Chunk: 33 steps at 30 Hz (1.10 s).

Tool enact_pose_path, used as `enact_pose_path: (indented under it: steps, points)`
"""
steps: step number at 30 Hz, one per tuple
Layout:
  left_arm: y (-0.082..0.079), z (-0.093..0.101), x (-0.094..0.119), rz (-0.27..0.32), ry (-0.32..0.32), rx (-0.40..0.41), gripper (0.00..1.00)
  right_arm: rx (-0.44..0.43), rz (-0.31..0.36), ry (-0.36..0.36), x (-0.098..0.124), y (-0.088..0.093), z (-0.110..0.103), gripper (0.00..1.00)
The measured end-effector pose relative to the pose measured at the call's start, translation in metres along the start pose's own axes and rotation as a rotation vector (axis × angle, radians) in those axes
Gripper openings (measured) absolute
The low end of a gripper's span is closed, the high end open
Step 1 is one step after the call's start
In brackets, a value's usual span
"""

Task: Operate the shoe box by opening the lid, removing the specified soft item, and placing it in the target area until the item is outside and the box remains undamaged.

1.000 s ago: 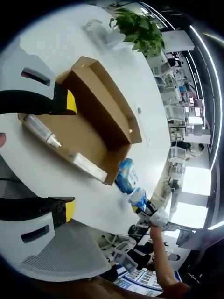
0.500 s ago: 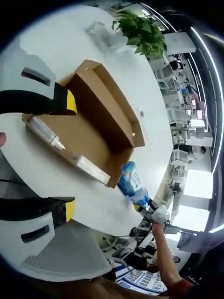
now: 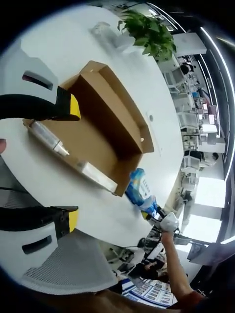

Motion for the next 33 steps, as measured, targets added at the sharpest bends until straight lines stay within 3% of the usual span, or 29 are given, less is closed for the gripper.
enact_pose_path:
  steps: [5,33]
  points:
    - [0.006,0.003,-0.002,-0.024,0.009,-0.014,0.7,0.013,-0.01,-0.01,-0.004,0.002,0.0,0.42]
    - [0.007,0.002,0.002,-0.025,0.001,-0.007,0.7,0.028,-0.021,-0.023,-0.011,0.0,-0.002,0.45]
Point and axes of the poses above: the point that each gripper's makers call its tool centre point, and the gripper's own axes: x roughly backward along the fingers, z roughly to its right, y roughly out of its underside, the point moved 2 cm from there along x, roughly backward along the fingers, and after that the axes turned 6 degrees about z, right-handed, at the moved point
